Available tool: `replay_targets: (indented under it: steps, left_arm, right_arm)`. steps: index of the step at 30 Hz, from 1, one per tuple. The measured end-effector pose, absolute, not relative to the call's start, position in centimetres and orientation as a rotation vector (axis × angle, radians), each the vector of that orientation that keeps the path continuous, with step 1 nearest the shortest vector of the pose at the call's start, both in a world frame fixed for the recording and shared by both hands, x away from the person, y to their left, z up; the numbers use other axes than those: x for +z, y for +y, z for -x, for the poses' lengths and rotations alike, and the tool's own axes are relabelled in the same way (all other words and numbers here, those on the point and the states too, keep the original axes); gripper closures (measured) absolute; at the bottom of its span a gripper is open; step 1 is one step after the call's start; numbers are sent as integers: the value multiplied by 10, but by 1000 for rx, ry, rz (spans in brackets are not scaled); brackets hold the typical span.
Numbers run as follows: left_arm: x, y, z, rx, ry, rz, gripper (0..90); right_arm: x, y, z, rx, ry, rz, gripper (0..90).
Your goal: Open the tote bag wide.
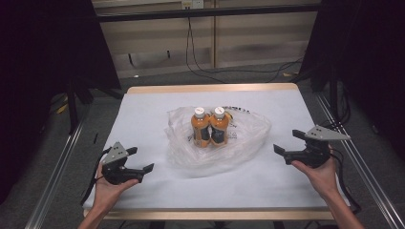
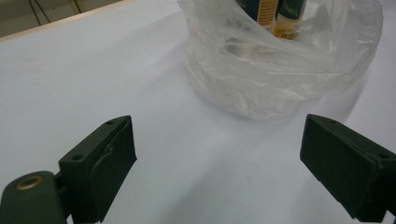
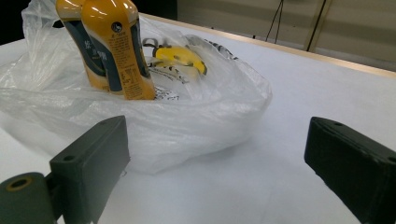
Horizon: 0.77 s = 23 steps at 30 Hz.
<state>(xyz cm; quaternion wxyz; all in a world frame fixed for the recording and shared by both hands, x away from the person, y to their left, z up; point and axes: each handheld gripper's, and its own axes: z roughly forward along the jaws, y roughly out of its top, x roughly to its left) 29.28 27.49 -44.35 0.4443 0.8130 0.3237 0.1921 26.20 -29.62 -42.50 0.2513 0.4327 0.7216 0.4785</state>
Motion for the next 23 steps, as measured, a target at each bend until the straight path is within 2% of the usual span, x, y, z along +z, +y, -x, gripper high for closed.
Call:
replay_targets:
  steps: [6, 8, 13, 23]
  left_arm:
    - [-441, 292, -268, 487, 850, -1943, 66]
    - [-442, 292, -258, 539, 846, -1942, 64]
    - [-447, 284, -244, 442, 875, -1916, 59]
    - [-453, 270, -233, 414, 824, -1924, 43]
  right_arm:
    - [-429, -305, -233, 1280, 1937, -1198, 50]
    - [-432, -308, -224, 1282, 1921, -1212, 48]
    - [-437, -310, -206, 1253, 1869, -1275, 45]
    - [-442, -296, -185, 1245, 1840, -1289, 46]
